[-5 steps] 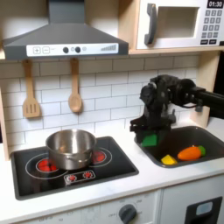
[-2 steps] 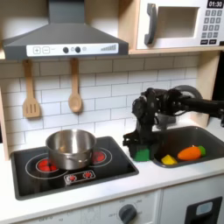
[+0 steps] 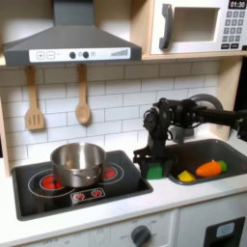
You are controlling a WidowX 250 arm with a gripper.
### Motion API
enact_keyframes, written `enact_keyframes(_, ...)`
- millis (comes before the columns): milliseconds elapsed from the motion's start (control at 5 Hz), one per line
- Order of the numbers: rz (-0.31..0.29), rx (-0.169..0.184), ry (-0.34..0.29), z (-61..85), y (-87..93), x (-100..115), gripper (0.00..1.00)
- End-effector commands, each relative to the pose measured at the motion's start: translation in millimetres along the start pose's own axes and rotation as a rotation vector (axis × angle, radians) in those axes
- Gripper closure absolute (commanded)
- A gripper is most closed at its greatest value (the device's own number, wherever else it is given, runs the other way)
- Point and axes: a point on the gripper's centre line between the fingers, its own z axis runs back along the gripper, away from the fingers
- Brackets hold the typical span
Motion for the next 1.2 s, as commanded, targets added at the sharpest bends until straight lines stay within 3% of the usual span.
enact_keyframes(0,0.001,-0.011,-0.014,16.8,4.9,2,0.00)
enact_keyframes(200,0.008,-0.026,-0.022,30.4,9.3,8,0.00)
enact_keyframes(400,0.016,-0.018,-0.038,48.0,16.4,11,0.00)
enact_keyframes(600,0.038,0.011,-0.072,65.7,27.6,13,0.00)
enact_keyframes(800,0.066,0.031,-0.086,74.3,38.9,17,0.00)
enact_keyframes(1000,0.089,0.074,-0.103,79.2,54.0,19,0.00)
